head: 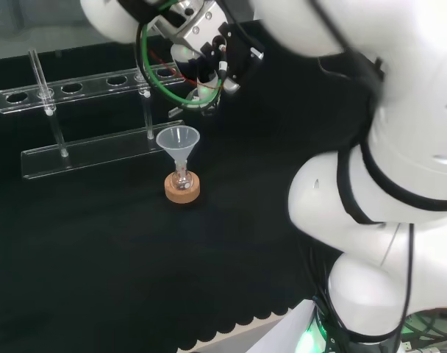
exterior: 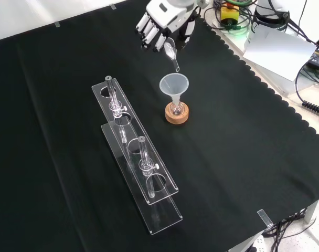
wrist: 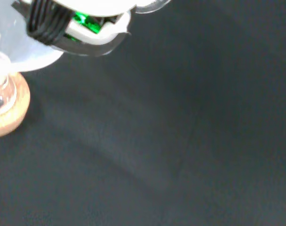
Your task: Pour all the NaCl from the weighing funnel into the round-bottom flask.
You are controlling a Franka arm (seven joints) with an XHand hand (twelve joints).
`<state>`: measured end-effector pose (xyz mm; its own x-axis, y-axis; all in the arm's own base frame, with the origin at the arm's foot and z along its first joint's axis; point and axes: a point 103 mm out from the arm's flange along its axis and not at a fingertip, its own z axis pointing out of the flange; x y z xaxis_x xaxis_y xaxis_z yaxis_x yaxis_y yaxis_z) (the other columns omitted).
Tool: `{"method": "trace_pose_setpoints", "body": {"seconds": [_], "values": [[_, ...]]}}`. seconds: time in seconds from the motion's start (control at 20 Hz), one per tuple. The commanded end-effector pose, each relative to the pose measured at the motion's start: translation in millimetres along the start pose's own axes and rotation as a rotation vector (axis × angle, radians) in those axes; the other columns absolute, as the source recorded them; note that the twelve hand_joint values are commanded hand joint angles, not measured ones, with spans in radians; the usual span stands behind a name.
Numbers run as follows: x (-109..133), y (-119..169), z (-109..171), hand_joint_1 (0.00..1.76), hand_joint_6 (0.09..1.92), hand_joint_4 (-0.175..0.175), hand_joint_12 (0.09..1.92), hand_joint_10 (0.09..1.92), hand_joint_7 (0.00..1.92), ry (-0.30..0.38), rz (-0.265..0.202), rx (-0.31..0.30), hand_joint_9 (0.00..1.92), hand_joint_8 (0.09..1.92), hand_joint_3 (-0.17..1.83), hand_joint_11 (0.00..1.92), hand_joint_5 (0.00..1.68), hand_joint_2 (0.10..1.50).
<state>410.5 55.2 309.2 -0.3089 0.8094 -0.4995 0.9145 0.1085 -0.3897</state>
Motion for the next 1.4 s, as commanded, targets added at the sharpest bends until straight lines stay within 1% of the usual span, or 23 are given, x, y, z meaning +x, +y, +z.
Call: {"method": "trace_pose_setpoints", "body": {"seconds": [0.05,0.25,0.55,1.0,1.2,1.4], "values": [[-6.8,15.4,45.6,1.11,0.83,0.175,1.19,0.45,0.57,0.032,0.012,0.11,0.88,0.63,0.76,0.62,1.21,0.63],[-8.8,17.3,47.5,1.11,0.83,0.175,1.19,0.45,0.57,0.053,0.01,0.113,0.88,0.63,0.76,0.62,1.21,0.63],[-7.1,19.8,45.5,1.11,0.83,0.175,1.19,0.45,0.57,0.041,0.005,0.107,0.88,0.63,0.76,0.62,1.21,0.63],[-0.7,20.7,41.0,1.11,0.83,0.175,1.19,0.44,0.57,-0.011,0.001,0.109,0.88,0.63,0.76,0.62,1.21,0.63],[0.0,20.6,36.2,1.11,0.83,0.175,1.19,0.44,0.57,-0.042,0.001,0.099,0.88,0.63,0.76,0.62,1.21,0.63],[0.4,19.7,31.8,1.11,0.83,0.175,1.19,0.44,0.57,-0.058,0.001,0.095,0.88,0.63,0.76,0.62,1.21,0.63]]}}
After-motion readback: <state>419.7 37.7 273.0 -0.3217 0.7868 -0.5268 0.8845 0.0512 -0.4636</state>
